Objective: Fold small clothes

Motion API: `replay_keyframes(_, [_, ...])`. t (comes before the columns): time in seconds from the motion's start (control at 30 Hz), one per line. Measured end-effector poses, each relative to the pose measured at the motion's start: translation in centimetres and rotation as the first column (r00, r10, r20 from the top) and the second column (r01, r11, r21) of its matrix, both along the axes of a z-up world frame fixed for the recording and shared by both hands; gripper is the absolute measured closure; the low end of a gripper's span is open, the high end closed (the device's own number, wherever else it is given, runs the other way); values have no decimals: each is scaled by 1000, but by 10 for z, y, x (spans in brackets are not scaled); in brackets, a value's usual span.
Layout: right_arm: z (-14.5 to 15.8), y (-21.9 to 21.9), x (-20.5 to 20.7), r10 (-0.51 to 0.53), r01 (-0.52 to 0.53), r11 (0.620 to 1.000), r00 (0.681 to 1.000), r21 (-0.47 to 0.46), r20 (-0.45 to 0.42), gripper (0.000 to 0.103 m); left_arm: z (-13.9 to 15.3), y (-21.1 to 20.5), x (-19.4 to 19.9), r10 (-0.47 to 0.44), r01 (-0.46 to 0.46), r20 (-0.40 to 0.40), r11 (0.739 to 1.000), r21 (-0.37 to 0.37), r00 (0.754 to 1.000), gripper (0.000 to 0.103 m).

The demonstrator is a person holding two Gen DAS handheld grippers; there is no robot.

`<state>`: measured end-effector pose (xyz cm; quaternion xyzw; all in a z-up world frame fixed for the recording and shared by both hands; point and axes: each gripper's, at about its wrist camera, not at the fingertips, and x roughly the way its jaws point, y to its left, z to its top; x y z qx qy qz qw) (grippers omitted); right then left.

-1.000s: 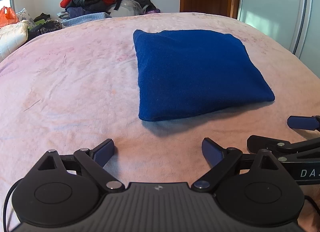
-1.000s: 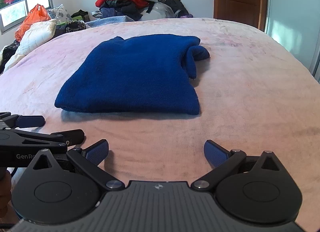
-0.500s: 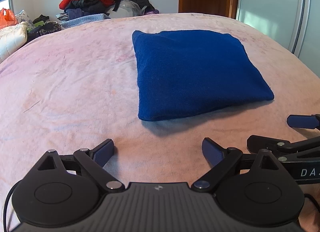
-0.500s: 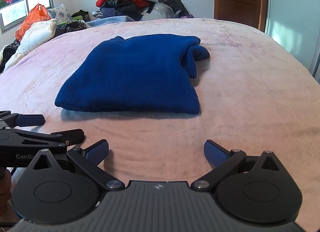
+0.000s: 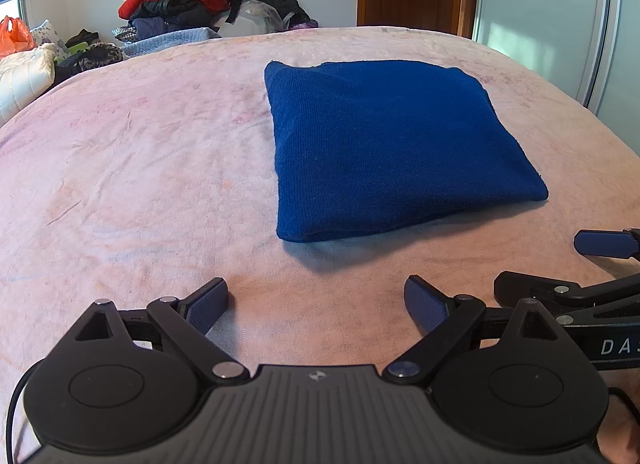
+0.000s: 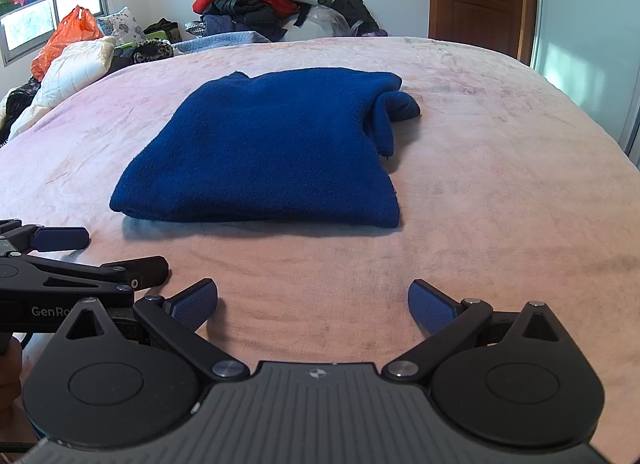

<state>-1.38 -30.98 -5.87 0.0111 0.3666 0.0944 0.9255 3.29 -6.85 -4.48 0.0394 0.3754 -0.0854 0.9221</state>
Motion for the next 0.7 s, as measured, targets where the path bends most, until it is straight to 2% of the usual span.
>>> replay_keyframes(0.7, [0,0,0,0,0,1000,1000,0,0,0,4,2,-3,-1,1,16,1000,-8,1000,7])
